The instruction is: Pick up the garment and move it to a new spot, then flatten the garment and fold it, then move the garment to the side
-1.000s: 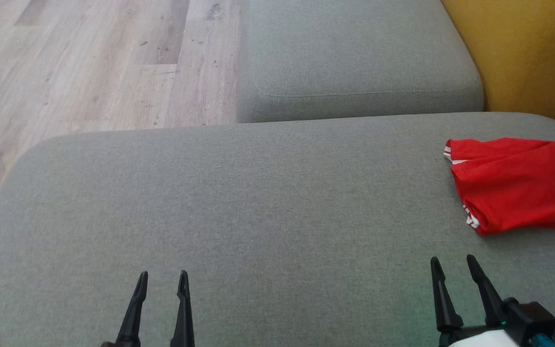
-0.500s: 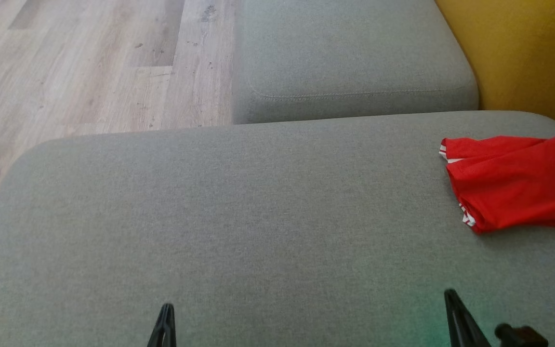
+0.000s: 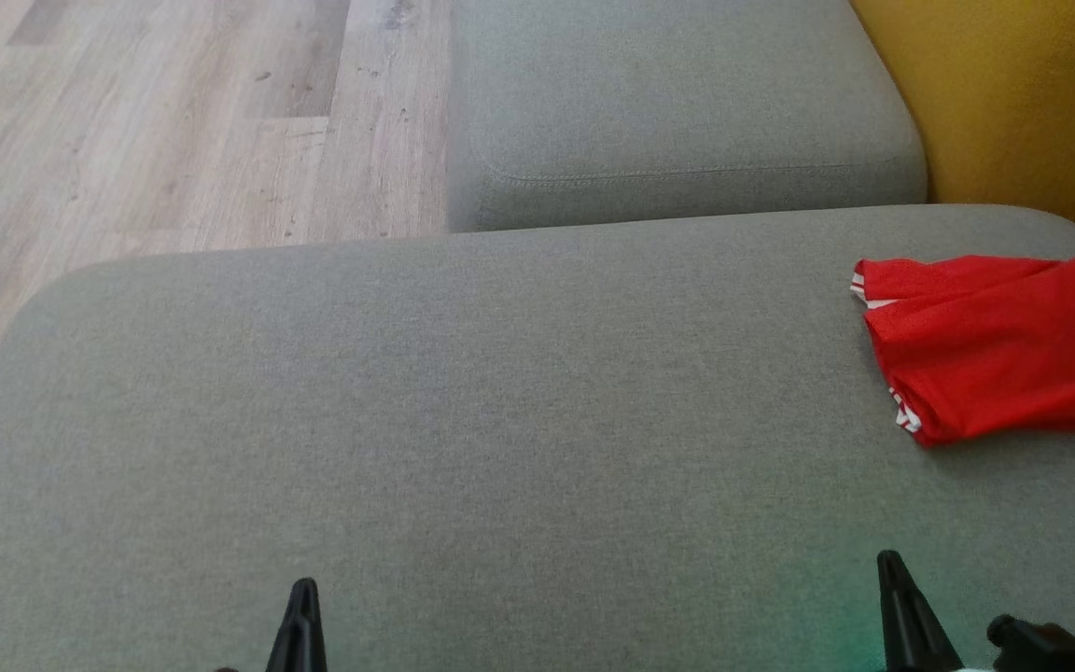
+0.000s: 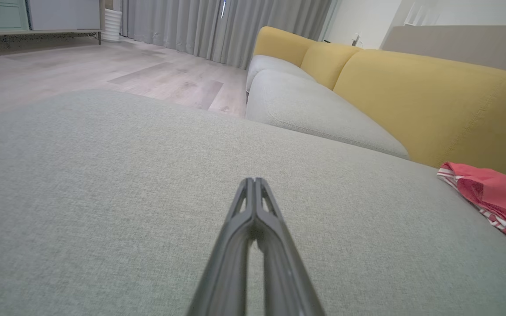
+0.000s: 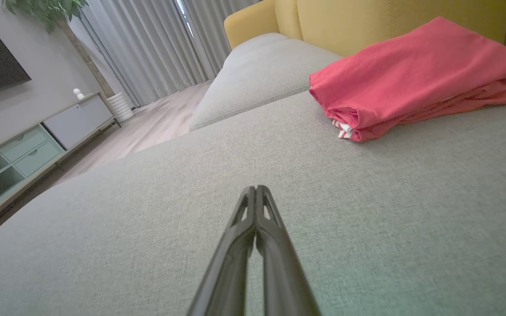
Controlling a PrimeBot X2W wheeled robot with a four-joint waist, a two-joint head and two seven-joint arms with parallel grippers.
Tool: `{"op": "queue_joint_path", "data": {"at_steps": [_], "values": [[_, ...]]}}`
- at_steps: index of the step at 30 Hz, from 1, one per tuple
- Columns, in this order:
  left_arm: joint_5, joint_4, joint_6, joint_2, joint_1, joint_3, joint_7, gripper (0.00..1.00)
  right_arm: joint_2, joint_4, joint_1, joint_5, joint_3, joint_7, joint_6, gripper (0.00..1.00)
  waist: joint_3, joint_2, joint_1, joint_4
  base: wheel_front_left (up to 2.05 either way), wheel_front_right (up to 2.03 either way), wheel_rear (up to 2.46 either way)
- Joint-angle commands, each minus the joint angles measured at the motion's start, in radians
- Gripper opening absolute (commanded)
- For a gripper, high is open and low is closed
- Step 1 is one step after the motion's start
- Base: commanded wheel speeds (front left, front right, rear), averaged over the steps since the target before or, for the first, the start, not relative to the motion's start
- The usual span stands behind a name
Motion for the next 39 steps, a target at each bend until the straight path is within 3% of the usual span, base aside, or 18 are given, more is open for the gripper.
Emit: {"op": "queue_joint_path", "data": {"at_steps": [1,39], "values": [[-0.033,-0.025,-0.006,0.007,-0.048,0.022,0.005,0.0,-0.01,-0.032,-0.058,0.034,-0.004,0.003,0.001,0.0,0.002,-0.0001,0.0,0.0,0.0,0.0,0.0],[-0.471,0.009,-0.061,0.02,-0.153,0.102,0.095,0.0,-0.023,-0.035,-0.153,0.473,-0.041,0.097,0.003,0.0,0.04,-0.0001,-0.0001,-0.009,0.0,0.0,0.0]]}}
